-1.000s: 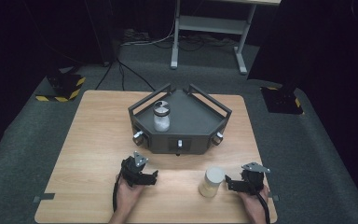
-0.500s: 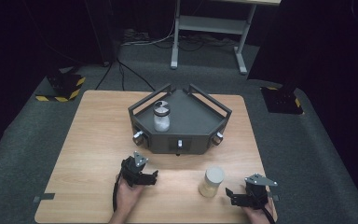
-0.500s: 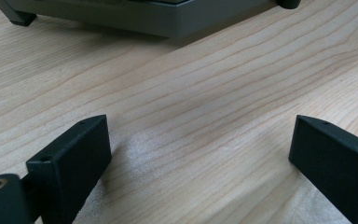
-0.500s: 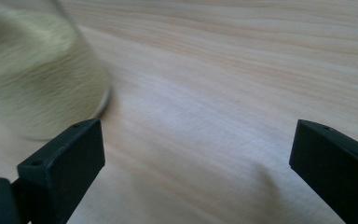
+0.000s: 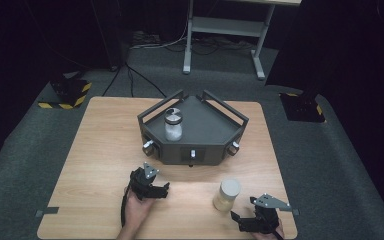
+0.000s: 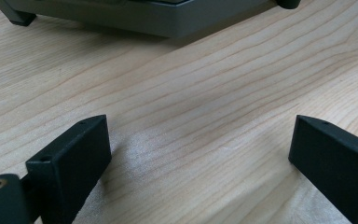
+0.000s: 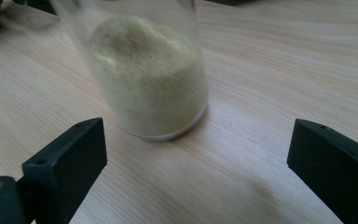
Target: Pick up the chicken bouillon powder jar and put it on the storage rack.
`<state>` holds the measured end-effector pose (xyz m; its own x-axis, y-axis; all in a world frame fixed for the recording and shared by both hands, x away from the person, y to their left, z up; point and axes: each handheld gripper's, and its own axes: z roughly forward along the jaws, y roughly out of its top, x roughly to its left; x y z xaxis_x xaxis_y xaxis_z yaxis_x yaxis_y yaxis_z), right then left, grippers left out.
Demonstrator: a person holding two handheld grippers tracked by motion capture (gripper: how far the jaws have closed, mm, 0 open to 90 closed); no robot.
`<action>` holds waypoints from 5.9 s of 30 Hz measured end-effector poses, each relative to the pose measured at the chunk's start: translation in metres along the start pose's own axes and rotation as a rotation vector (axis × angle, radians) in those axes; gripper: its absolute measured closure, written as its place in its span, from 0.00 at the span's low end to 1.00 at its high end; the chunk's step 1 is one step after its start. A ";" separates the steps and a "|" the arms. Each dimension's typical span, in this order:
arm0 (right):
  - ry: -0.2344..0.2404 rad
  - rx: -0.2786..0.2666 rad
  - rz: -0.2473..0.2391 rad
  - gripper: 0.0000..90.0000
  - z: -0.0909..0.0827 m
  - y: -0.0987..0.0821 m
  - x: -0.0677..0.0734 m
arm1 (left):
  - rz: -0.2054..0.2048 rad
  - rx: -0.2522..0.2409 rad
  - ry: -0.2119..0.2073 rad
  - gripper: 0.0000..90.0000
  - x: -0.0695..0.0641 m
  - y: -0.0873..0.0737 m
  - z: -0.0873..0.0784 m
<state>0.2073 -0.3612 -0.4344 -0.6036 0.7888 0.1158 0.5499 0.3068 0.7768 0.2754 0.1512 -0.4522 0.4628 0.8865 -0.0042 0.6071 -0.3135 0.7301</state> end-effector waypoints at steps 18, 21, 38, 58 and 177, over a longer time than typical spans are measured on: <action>0.059 -0.070 -0.046 0.10 0.024 0.011 0.009 | 0.000 0.001 0.000 0.06 0.000 0.000 0.000; 0.050 -0.084 -0.048 0.11 0.028 0.010 0.012 | 0.000 0.000 -0.001 0.06 0.000 0.000 0.000; 0.016 -0.126 -0.067 0.20 0.042 0.006 0.022 | 0.000 0.000 -0.001 0.06 0.000 0.000 0.000; -0.011 -0.152 -0.083 0.31 0.046 0.001 0.026 | -0.001 0.000 -0.001 0.06 0.000 0.000 0.000; -0.034 -0.233 -0.176 0.33 0.054 0.197 0.003 | -0.002 0.000 -0.002 0.06 0.000 0.000 0.000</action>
<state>0.3451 -0.2695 -0.3143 -0.6564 0.7526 -0.0512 0.2884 0.3131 0.9048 0.2756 0.1516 -0.4521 0.4628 0.8864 -0.0066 0.6082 -0.3121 0.7299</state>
